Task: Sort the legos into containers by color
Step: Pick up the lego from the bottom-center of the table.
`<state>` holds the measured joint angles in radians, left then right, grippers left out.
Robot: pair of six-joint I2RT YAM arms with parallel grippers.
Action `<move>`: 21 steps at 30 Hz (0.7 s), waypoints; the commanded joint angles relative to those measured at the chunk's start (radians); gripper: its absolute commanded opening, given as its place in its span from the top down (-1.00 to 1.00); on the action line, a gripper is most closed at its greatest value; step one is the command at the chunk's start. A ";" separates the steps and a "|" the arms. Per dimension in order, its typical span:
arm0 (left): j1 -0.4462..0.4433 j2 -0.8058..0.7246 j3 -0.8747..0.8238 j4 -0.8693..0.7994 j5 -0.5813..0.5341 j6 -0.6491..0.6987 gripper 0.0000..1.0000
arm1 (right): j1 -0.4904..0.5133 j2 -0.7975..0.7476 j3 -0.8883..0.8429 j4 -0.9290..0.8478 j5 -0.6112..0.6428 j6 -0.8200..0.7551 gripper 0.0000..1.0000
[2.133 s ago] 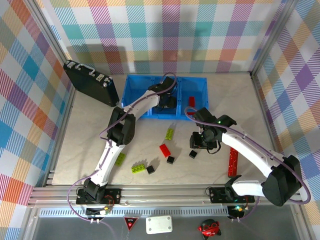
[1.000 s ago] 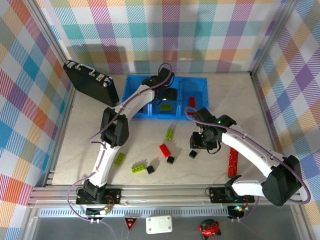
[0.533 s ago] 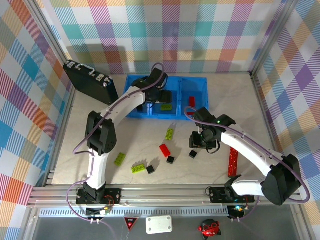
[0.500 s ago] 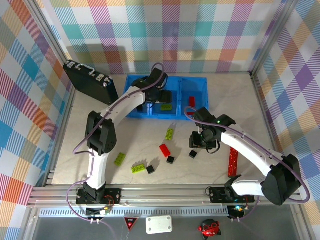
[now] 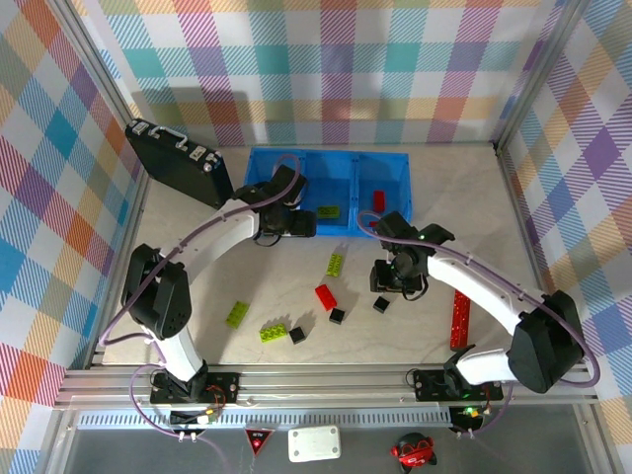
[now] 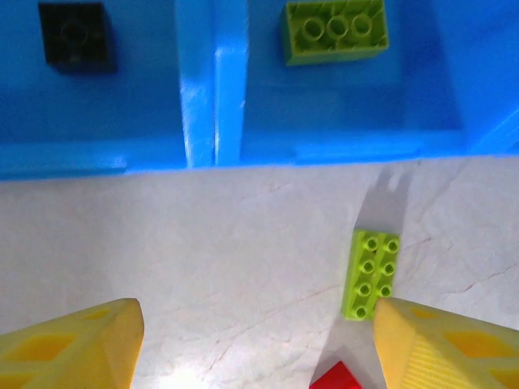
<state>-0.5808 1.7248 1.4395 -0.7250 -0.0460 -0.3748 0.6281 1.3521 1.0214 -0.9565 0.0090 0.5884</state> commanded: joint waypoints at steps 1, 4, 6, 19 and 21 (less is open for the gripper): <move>-0.011 -0.068 -0.064 0.009 -0.004 -0.036 -0.49 | 0.005 0.017 -0.015 0.017 -0.022 0.008 0.09; -0.030 -0.106 -0.120 -0.003 -0.014 -0.052 -0.49 | 0.006 0.036 -0.010 0.028 -0.035 0.006 0.09; -0.033 -0.138 -0.170 -0.001 -0.017 -0.067 -0.49 | 0.010 0.045 -0.004 0.031 -0.040 0.005 0.09; -0.033 -0.353 -0.486 0.030 -0.028 -0.188 -0.49 | 0.099 0.229 0.152 0.041 -0.061 -0.011 0.10; -0.033 -0.393 -0.525 0.026 -0.032 -0.207 -0.49 | 0.120 0.268 0.190 0.037 -0.059 -0.014 0.10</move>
<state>-0.6128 1.3884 0.9508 -0.6964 -0.0566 -0.5331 0.7227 1.5829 1.1614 -0.9157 -0.0376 0.5869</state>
